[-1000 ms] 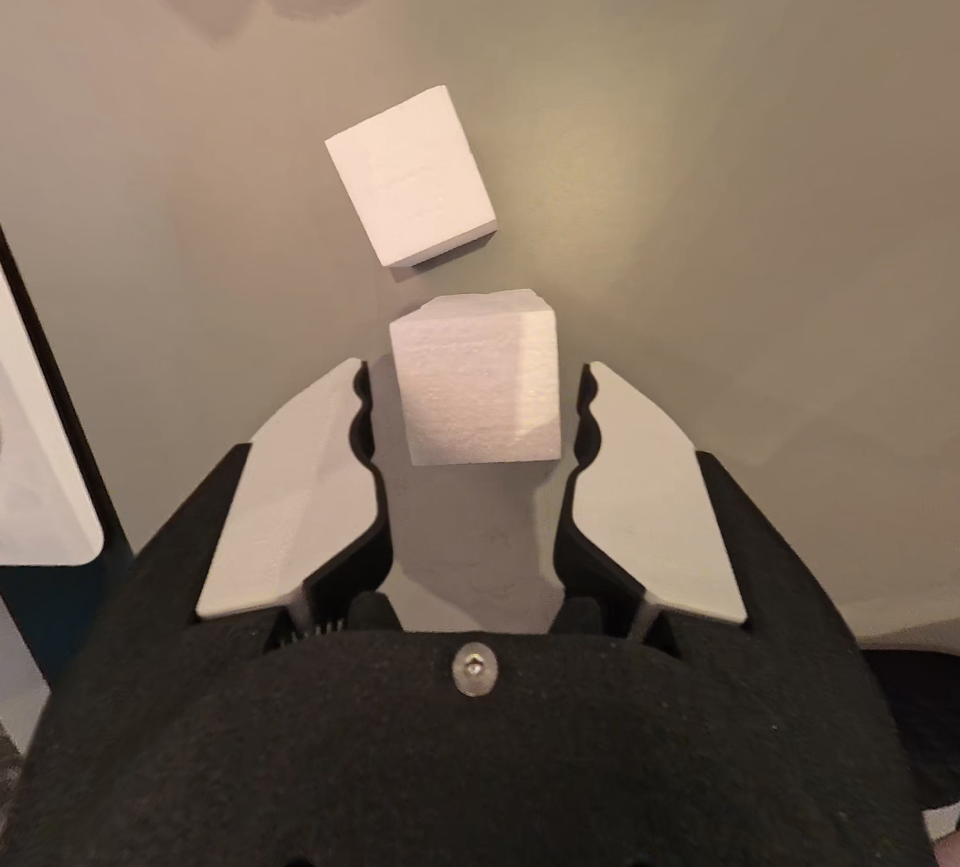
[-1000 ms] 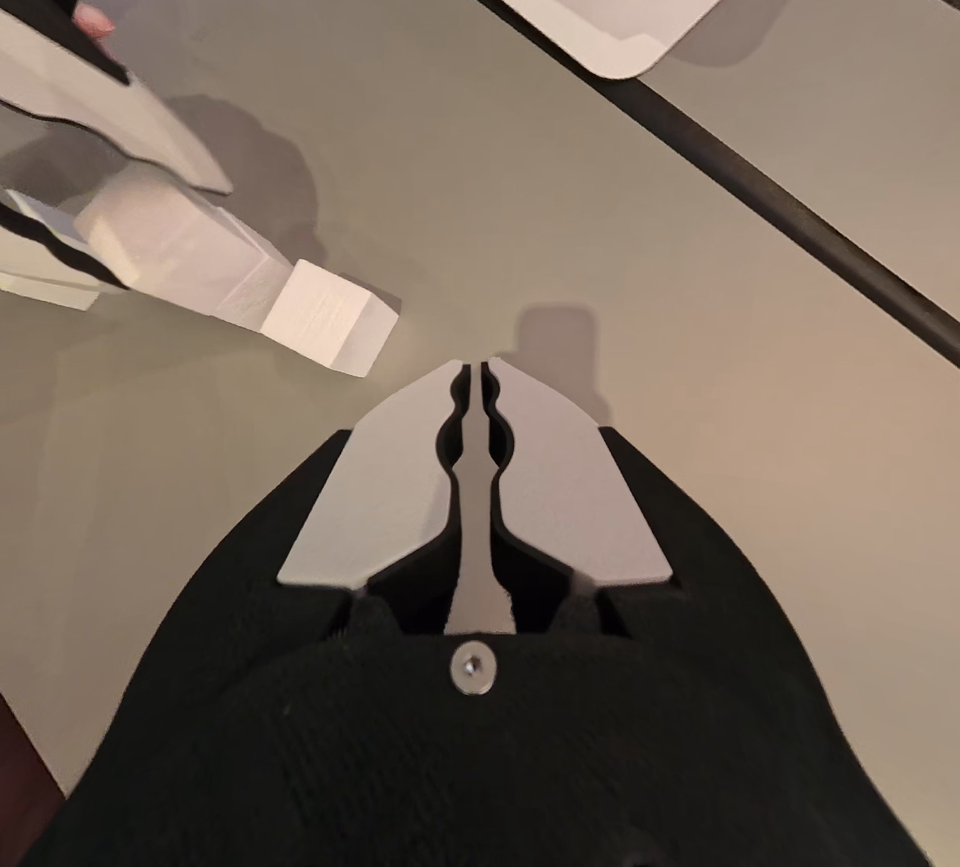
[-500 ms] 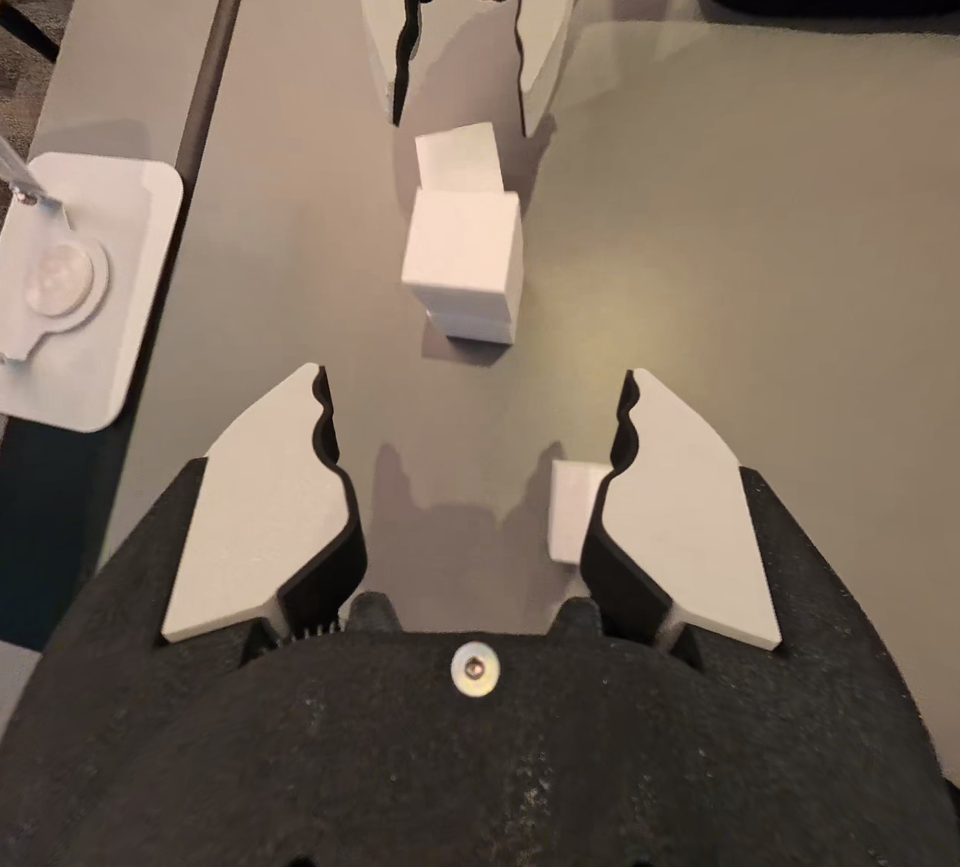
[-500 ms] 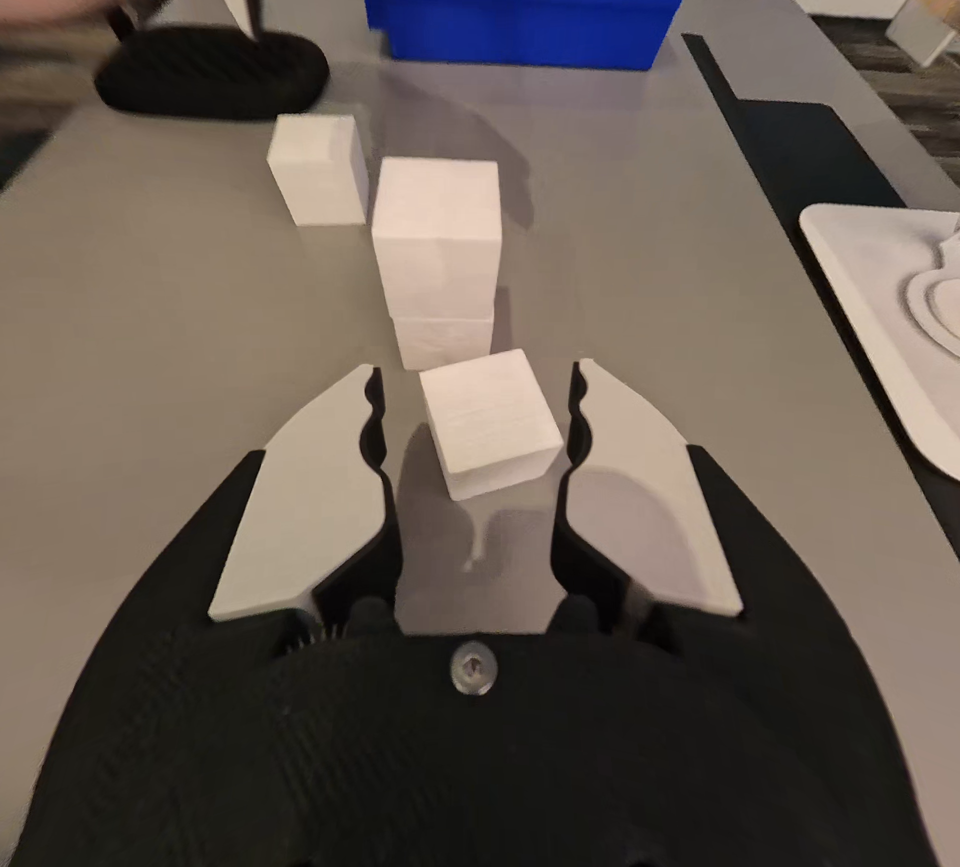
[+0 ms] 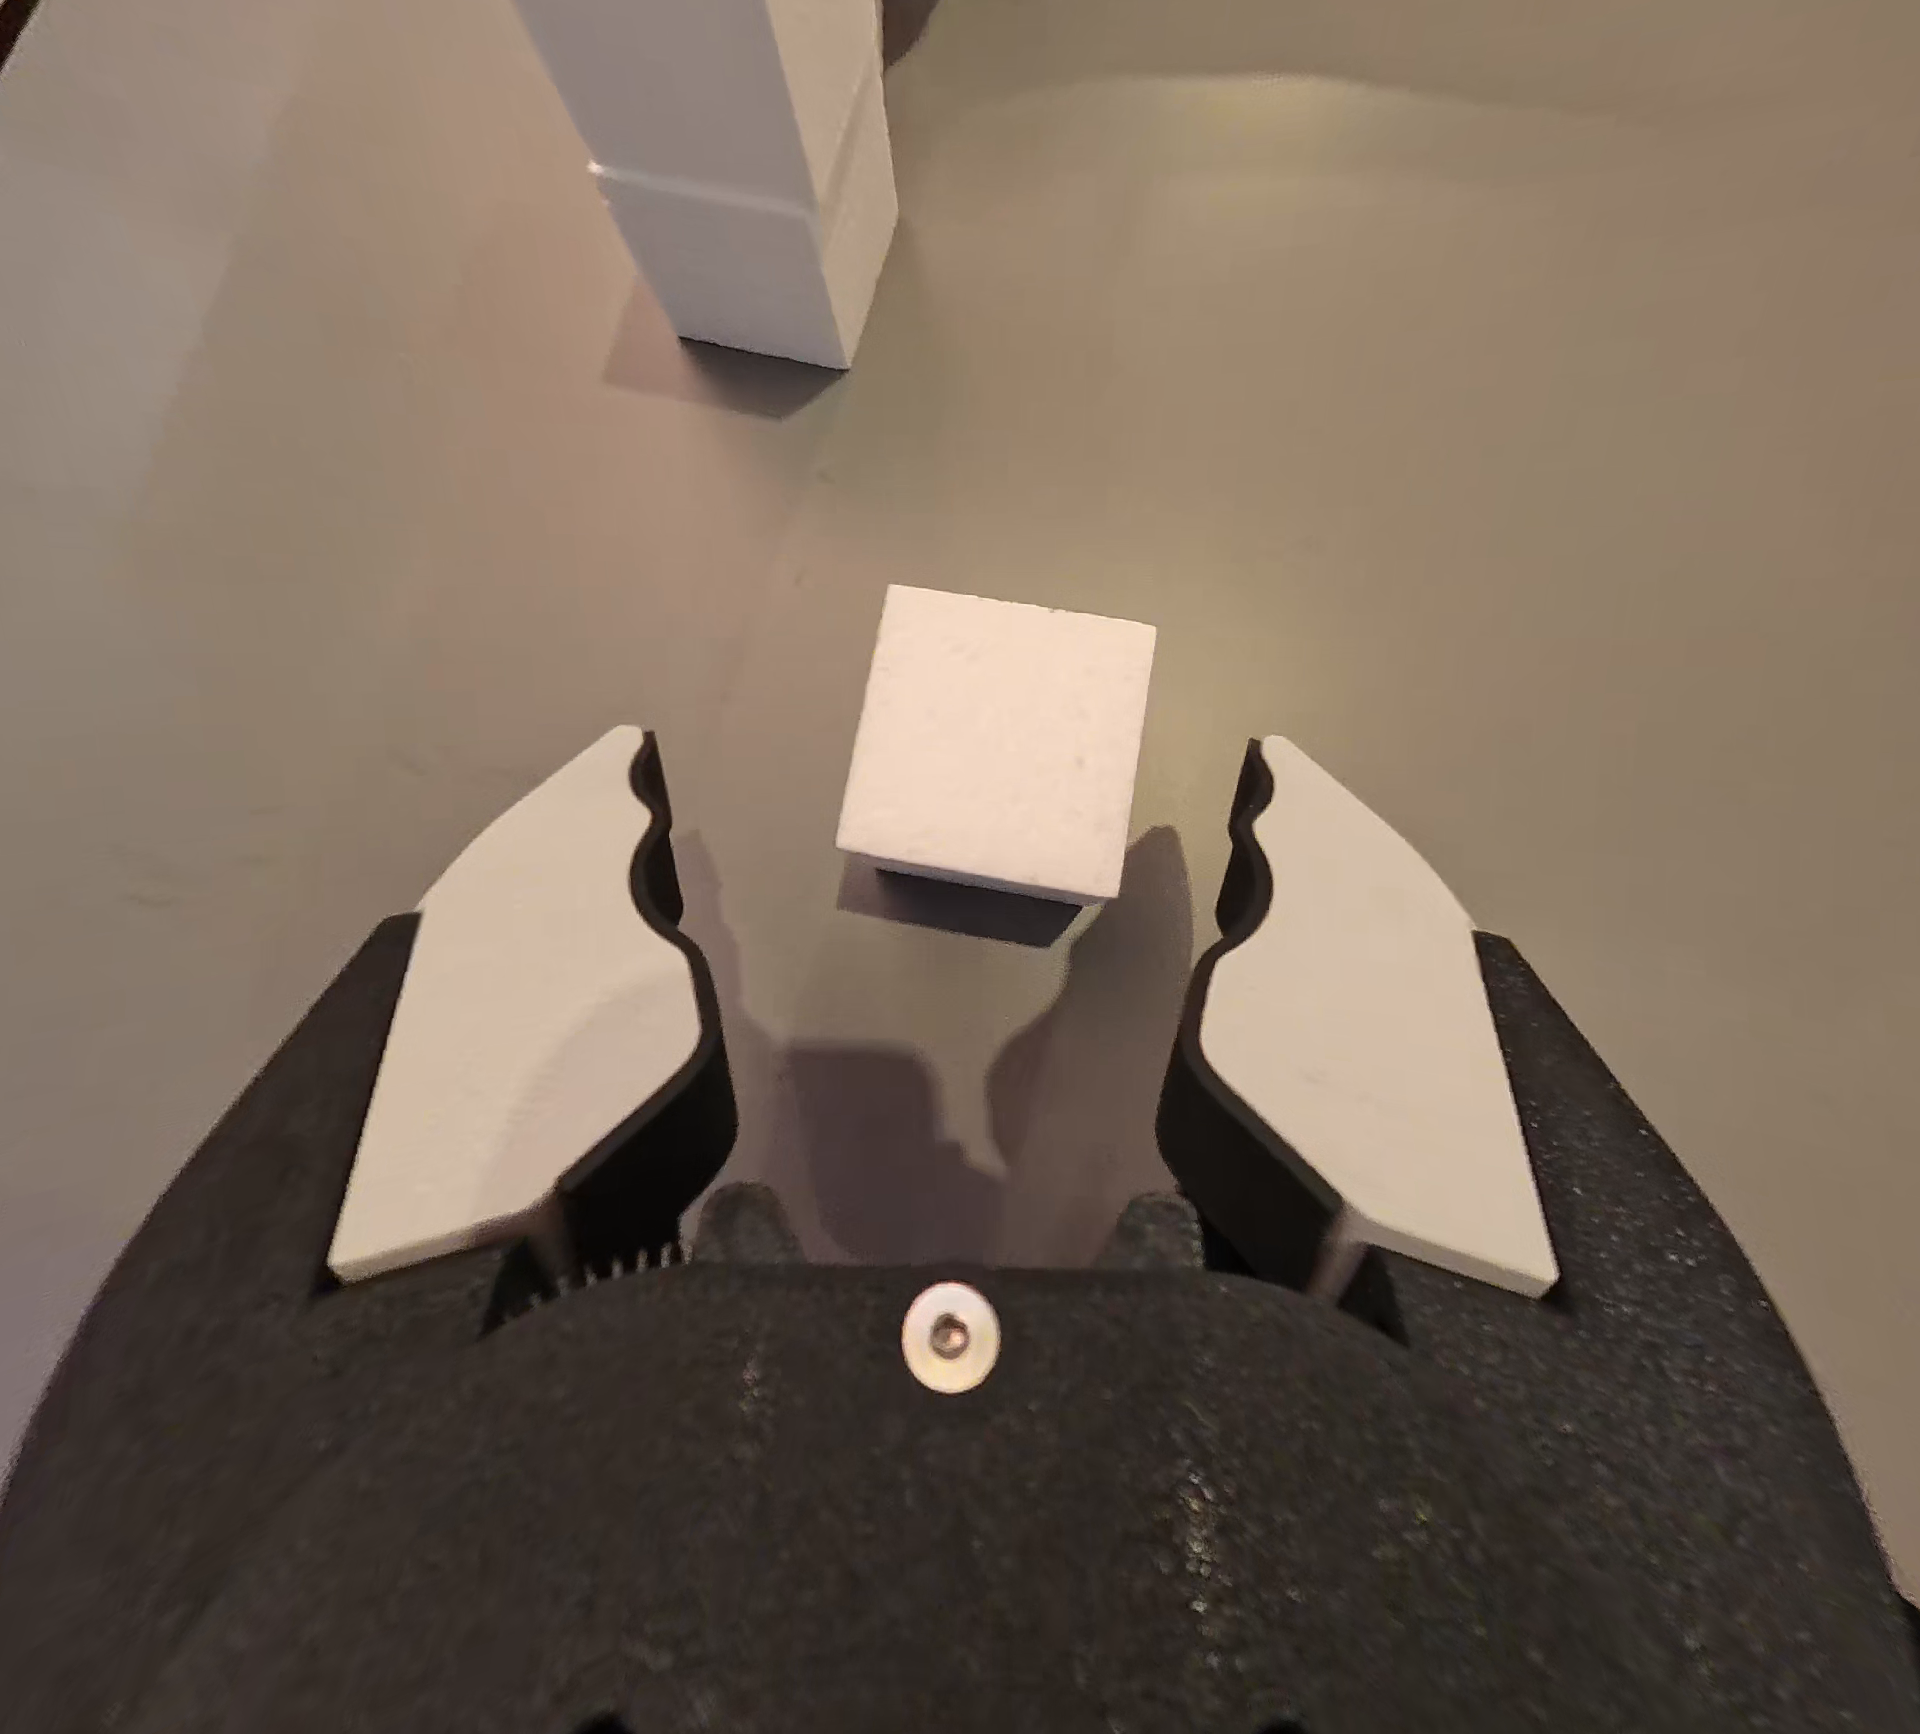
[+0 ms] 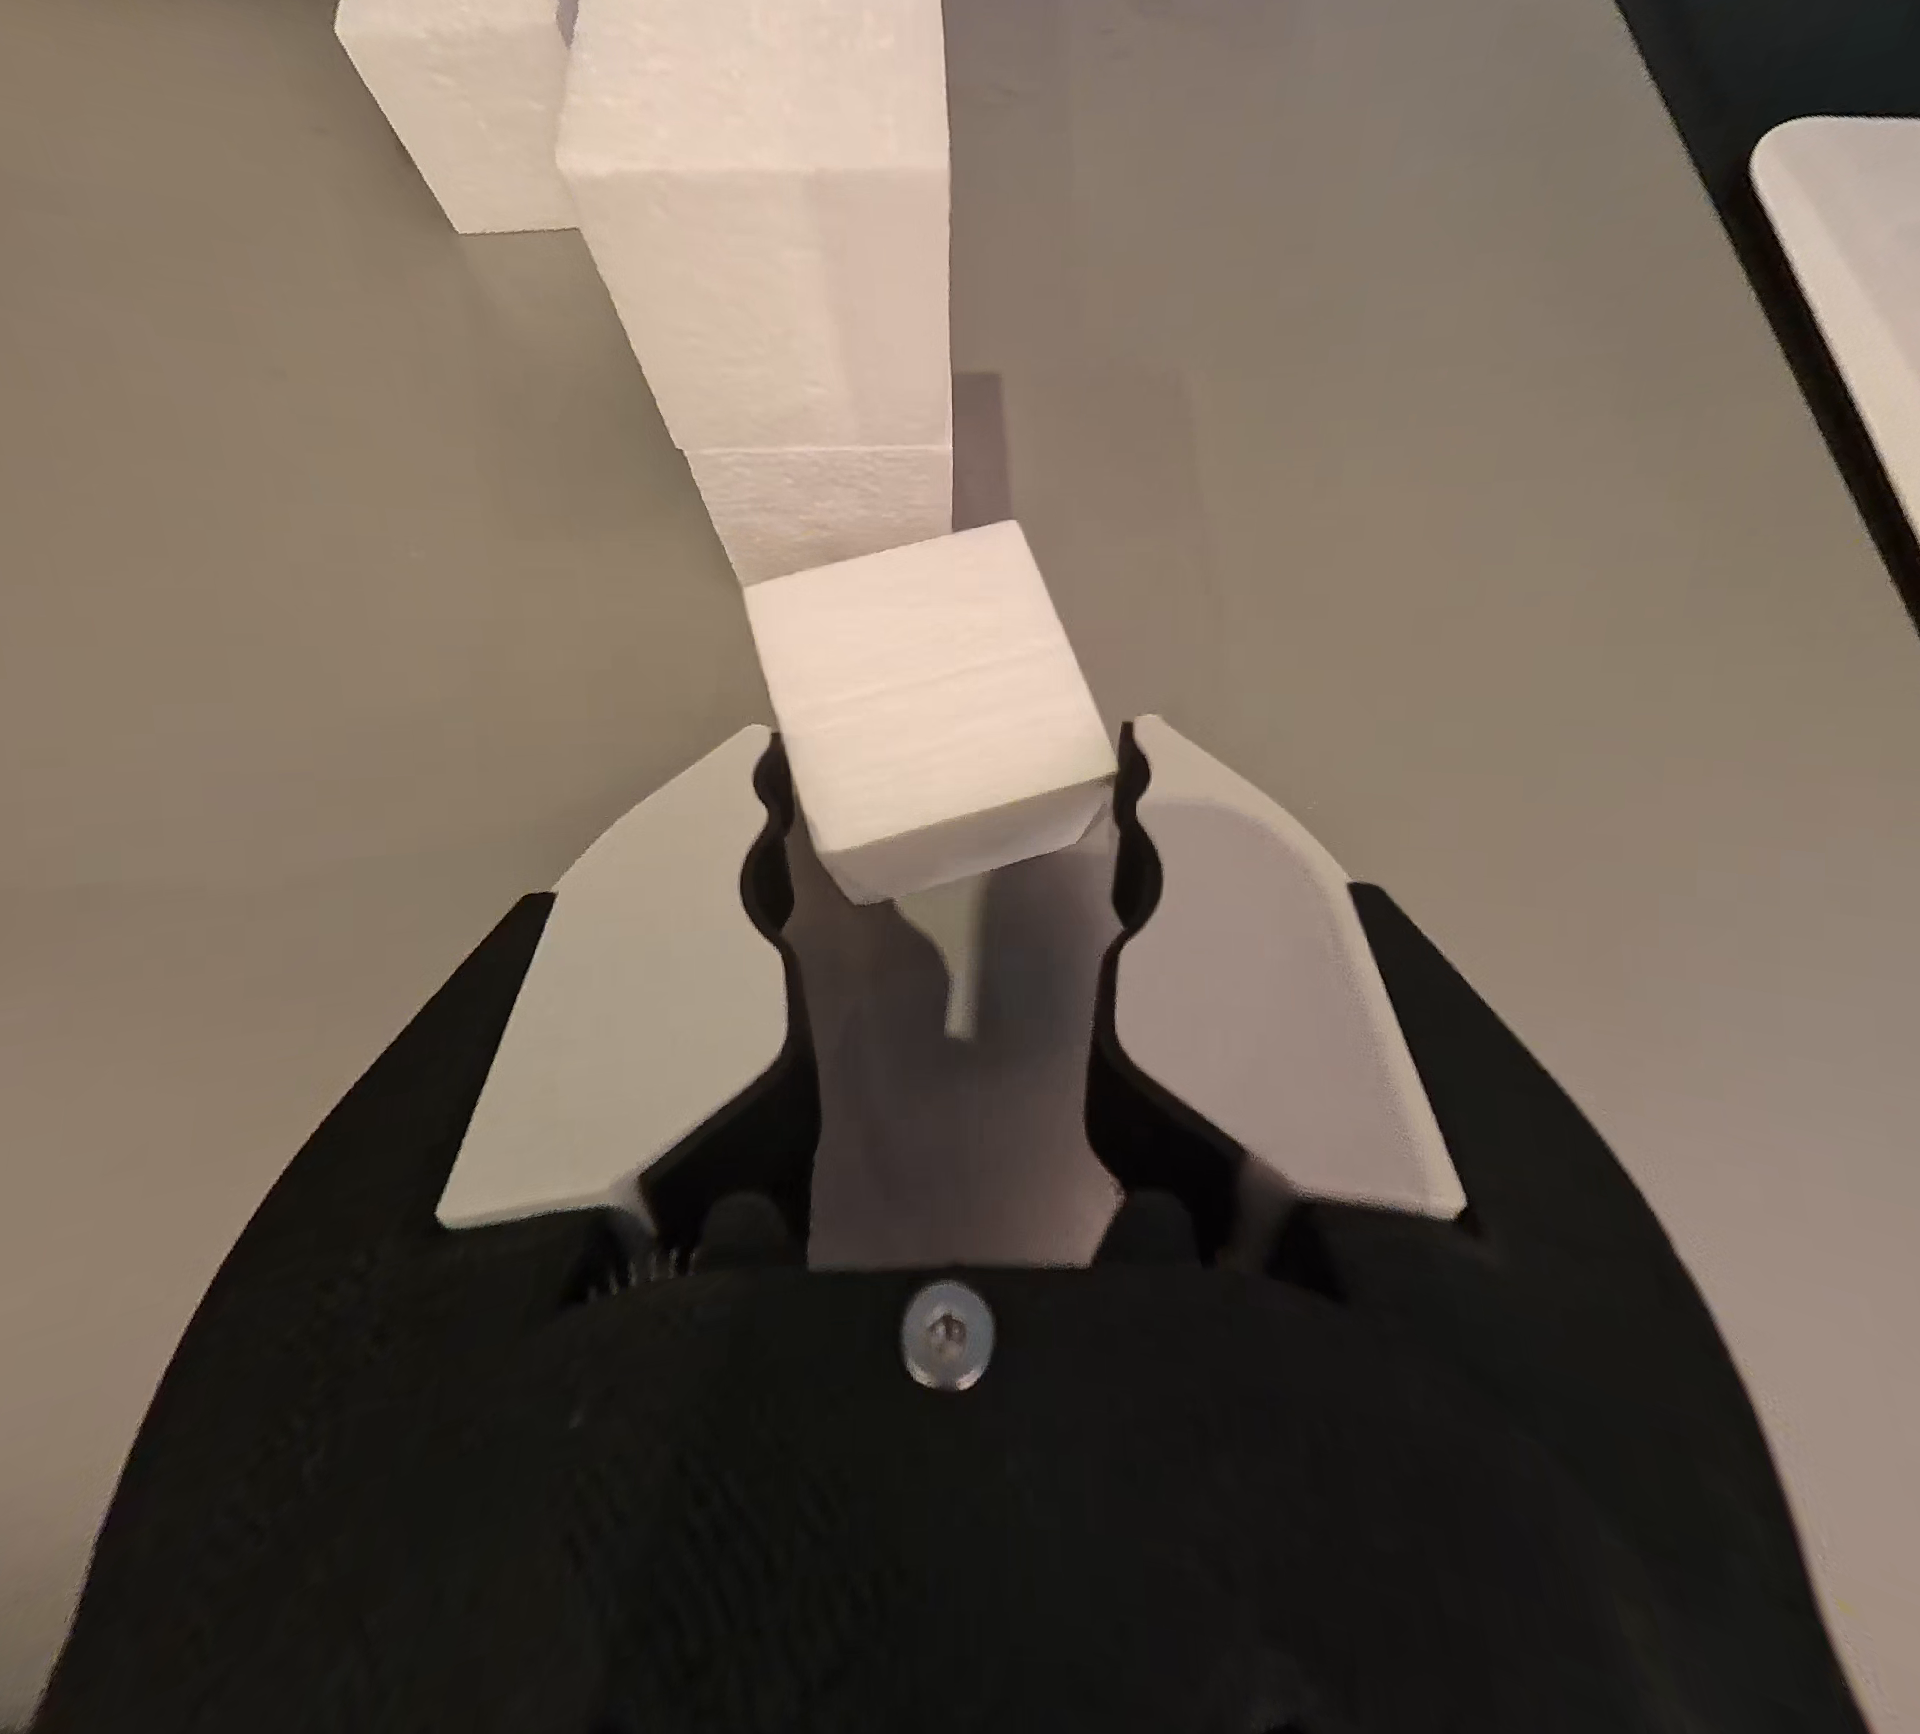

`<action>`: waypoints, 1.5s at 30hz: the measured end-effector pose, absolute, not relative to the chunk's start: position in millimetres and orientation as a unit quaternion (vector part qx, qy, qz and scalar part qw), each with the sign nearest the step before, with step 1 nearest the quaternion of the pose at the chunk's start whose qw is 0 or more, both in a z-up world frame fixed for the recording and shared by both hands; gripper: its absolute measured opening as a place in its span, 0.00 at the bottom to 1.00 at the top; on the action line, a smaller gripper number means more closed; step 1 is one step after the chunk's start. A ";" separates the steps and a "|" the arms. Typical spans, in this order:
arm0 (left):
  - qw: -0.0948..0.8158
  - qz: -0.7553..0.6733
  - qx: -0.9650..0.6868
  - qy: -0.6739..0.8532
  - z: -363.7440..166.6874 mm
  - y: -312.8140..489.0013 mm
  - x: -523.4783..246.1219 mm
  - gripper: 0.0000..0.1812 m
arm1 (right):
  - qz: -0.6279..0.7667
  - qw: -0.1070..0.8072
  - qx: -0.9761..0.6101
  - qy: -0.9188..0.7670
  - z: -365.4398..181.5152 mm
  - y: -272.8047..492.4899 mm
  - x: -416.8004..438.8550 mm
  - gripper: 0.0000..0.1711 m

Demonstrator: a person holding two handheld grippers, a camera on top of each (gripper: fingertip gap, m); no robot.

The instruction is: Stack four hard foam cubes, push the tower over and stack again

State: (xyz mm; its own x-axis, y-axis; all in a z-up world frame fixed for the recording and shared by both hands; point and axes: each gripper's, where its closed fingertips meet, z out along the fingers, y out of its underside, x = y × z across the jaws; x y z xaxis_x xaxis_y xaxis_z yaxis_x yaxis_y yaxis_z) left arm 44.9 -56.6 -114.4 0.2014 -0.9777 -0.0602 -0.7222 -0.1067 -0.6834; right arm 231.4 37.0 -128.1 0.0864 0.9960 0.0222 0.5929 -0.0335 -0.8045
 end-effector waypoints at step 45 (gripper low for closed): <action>0.323 -0.225 -0.706 0.589 -116.9 -54.7 55.1 0.32 | 0.232 0.382 -0.723 -0.527 -28.8 20.1 163.6 0.35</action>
